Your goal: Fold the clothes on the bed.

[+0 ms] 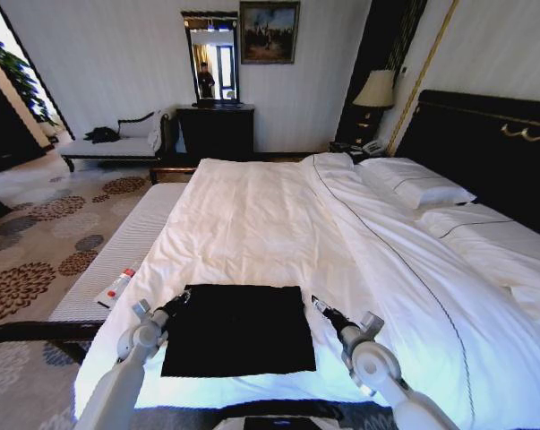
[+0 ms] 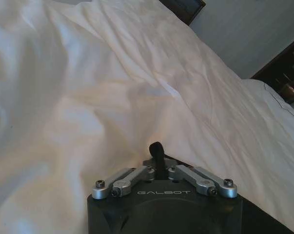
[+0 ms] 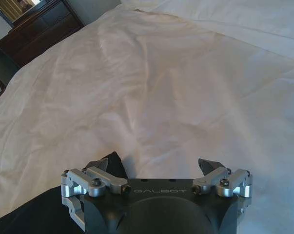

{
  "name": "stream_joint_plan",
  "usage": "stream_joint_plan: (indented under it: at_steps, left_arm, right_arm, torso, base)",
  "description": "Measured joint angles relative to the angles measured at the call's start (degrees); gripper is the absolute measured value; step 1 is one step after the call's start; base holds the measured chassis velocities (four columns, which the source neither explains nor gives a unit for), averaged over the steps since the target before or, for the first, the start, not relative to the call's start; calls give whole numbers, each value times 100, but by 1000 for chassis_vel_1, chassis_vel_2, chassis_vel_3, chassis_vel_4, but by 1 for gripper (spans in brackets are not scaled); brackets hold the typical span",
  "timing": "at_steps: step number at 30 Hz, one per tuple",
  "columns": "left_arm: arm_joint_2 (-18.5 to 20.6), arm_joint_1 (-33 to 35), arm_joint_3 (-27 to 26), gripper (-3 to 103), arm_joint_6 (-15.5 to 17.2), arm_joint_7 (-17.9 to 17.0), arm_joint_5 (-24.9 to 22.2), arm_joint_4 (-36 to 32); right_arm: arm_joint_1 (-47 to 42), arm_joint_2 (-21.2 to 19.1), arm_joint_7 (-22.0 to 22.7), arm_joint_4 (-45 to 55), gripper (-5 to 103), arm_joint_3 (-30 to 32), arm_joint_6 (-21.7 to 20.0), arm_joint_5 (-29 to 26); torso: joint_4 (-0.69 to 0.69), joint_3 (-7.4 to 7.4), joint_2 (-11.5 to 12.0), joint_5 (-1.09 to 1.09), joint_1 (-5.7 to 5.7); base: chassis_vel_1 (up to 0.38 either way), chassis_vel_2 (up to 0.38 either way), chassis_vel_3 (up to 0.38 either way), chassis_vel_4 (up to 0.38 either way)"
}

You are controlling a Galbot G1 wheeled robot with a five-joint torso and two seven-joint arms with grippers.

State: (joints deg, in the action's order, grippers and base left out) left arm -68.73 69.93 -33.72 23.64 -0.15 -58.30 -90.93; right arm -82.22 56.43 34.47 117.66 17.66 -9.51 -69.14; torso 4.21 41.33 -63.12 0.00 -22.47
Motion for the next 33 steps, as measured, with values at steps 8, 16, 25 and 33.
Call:
stream_joint_plan:
  at_steps: [8,16,25,33]
  left_arm:
    - [-26,-51,-1,23,-5,-4,41,56]
    - [-43,-97,2,47,-16,0,50,101]
    - [-53,-115,13,31,-32,12,45,127]
    - [-37,-132,3,5,-48,29,30,129]
  right_arm:
    - [-30,1,9,2,100,5,3,53]
    - [8,2,21,-63,100,5,5,57]
    - [24,12,28,-87,100,-12,5,50]
    - [84,27,30,-197,100,-23,5,42]
  torso:
    - [0,0,0,0,0]
    - [0,0,0,0,0]
    - [0,0,0,0,0]
    - [0,0,0,0,0]
  base:
    - [0,0,0,0]
    - [0,0,0,0]
    - [0,0,0,0]
    - [0,0,0,0]
